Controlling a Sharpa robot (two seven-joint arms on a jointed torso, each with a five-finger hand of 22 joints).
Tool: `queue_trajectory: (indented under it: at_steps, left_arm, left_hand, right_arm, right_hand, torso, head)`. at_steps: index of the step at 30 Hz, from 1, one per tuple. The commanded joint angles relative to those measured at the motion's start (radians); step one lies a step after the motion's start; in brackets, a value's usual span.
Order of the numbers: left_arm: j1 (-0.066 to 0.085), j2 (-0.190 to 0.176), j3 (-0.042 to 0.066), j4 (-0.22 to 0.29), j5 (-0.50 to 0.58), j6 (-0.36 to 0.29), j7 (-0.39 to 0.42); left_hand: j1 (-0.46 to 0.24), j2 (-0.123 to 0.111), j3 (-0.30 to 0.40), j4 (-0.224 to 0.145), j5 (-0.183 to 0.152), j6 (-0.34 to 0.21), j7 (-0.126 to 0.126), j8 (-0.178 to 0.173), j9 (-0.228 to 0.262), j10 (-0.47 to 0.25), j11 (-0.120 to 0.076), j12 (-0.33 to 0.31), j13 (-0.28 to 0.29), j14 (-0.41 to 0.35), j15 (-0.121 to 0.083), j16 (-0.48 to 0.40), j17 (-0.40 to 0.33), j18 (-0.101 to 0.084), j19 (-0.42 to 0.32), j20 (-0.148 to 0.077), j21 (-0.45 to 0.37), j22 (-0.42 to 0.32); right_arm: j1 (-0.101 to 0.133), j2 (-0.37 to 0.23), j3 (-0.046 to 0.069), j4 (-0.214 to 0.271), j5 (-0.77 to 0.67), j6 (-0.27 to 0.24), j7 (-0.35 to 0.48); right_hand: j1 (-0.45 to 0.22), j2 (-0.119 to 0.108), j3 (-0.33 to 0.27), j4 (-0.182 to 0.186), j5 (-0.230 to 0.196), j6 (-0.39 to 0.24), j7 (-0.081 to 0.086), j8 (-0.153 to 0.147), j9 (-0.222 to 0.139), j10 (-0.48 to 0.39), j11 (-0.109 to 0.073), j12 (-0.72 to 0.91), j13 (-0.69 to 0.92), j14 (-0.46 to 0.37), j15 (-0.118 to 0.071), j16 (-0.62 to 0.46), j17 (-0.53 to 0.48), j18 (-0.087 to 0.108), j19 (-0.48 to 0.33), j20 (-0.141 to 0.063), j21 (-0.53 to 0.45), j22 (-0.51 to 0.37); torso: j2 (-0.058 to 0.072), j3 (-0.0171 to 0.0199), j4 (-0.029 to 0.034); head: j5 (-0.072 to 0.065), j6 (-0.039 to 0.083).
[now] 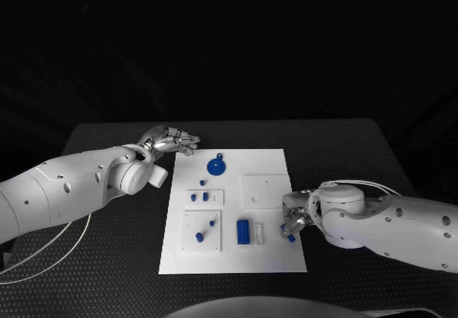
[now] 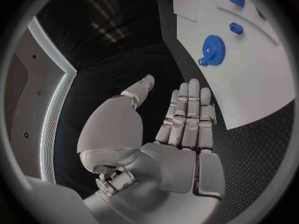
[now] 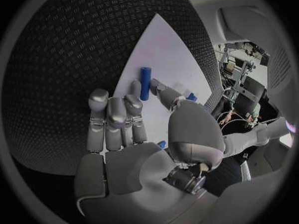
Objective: Assemble the parts on the task board
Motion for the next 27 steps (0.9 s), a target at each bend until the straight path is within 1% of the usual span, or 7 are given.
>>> queue_trajectory:
  at_steps: [1,4,8,10,12,22,27]
  left_arm:
    - [0.0,0.001,0.0,0.003,-0.002,0.013,0.004]
    - [0.0,0.0,0.0,0.003,-0.002,0.015,0.002]
    - [0.001,0.001,0.0,0.004,-0.002,0.015,0.002]
    - [0.001,0.001,0.0,0.003,-0.002,0.016,0.002]
    - [0.001,0.001,0.0,0.004,-0.002,0.015,0.001]
    - [0.001,0.0,0.0,0.007,-0.004,0.019,-0.001]
    - [0.001,0.0,0.0,0.007,-0.005,0.02,-0.002]
  left_hand:
    - [-0.003,0.007,0.0,0.005,-0.005,-0.004,-0.001,0.004,0.0,0.004,0.002,0.005,-0.002,0.006,0.003,-0.005,0.002,0.012,-0.008,0.0,-0.002,0.022]
    - [-0.003,0.007,-0.001,0.005,-0.005,-0.004,-0.001,0.004,0.0,0.004,0.002,0.005,-0.002,0.006,0.003,-0.006,0.002,0.012,-0.008,0.0,-0.002,0.022]
    - [-0.002,0.007,-0.001,0.005,-0.004,-0.004,-0.001,0.004,0.0,0.004,0.002,0.005,-0.002,0.006,0.003,-0.006,0.002,0.012,-0.008,0.0,-0.002,0.022]
    - [-0.002,0.007,-0.001,0.005,-0.004,-0.004,-0.001,0.004,0.0,0.004,0.002,0.005,-0.002,0.006,0.003,-0.006,0.002,0.012,-0.008,0.0,-0.002,0.022]
    - [-0.002,0.007,-0.001,0.005,-0.004,-0.004,-0.001,0.005,0.0,0.004,0.002,0.005,-0.002,0.006,0.003,-0.006,0.003,0.012,-0.008,0.0,-0.002,0.022]
    - [-0.002,0.006,-0.002,0.005,-0.005,-0.003,-0.001,0.005,0.0,0.005,0.001,0.005,-0.002,0.007,0.003,-0.006,0.004,0.012,-0.008,0.0,-0.002,0.022]
    - [-0.002,0.006,-0.002,0.005,-0.005,-0.003,-0.001,0.005,0.0,0.005,0.001,0.005,-0.002,0.007,0.003,-0.007,0.004,0.012,-0.008,0.0,-0.002,0.022]
  right_arm:
    - [-0.018,-0.004,-0.013,0.003,0.13,-0.028,0.006]
    - [-0.017,-0.013,-0.011,0.005,0.243,-0.08,0.01]
    - [-0.002,-0.013,-0.009,0.001,0.463,-0.165,0.019]
    - [0.002,-0.009,-0.009,0.001,0.518,-0.188,0.023]
    - [0.004,-0.005,-0.009,-0.001,0.563,-0.198,0.022]
    - [0.005,0.013,-0.009,-0.006,0.613,-0.247,0.013]
    - [0.005,0.025,-0.009,-0.008,0.621,-0.265,0.015]
  right_hand:
    - [0.023,0.048,0.05,-0.021,0.012,-0.029,0.035,-0.188,-0.001,0.002,0.004,0.004,-0.001,0.005,0.004,-0.003,-0.001,0.03,0.001,0.006,0.007,-0.002]
    - [0.003,0.045,0.064,-0.013,0.025,-0.025,0.034,-0.188,-0.008,0.003,0.003,0.005,-0.003,0.006,0.003,-0.004,-0.003,0.03,0.004,0.006,0.009,-0.004]
    - [-0.017,0.036,0.071,-0.014,0.045,-0.021,0.033,-0.188,-0.014,0.003,0.002,0.006,-0.003,0.006,0.001,-0.006,-0.006,0.03,0.007,0.004,0.01,-0.006]
    - [-0.029,0.035,0.06,-0.031,0.088,-0.021,0.033,-0.187,-0.017,0.002,0.002,0.006,-0.003,0.006,0.0,-0.007,-0.008,0.03,0.008,0.002,0.012,-0.006]
    - [-0.034,0.033,0.053,-0.034,0.091,-0.019,0.033,-0.186,-0.018,0.002,0.002,0.007,-0.003,0.006,0.0,-0.006,-0.007,0.03,0.009,0.002,0.013,-0.007]
    - [-0.04,0.037,0.044,-0.041,0.093,-0.014,0.03,-0.183,-0.02,0.003,-0.001,0.008,-0.004,0.007,-0.002,-0.005,-0.007,0.03,0.01,0.0,0.013,-0.009]
    - [-0.047,0.038,0.04,-0.04,0.089,-0.013,0.029,-0.182,-0.021,0.004,-0.002,0.008,-0.004,0.008,-0.003,-0.004,-0.005,0.03,0.011,0.0,0.013,-0.01]
  torso:
    - [-0.001,0.0001,0.0]
    - [0.0,-0.0001,-0.001]
    - [0.0,-0.0012,-0.0014]
    - [0.0,-0.0004,-0.0002]
    - [0.0,-0.0003,-0.0002]
    - [0.0,-0.0009,-0.002]
    - [0.001,0.0006,-0.0013]
  head:
    - [0.002,0.0]
    - [0.004,0.0]
    - [0.006,0.0]
    - [0.004,0.001]
    - [0.005,0.001]
    - [0.006,-0.002]
    - [0.008,-0.003]
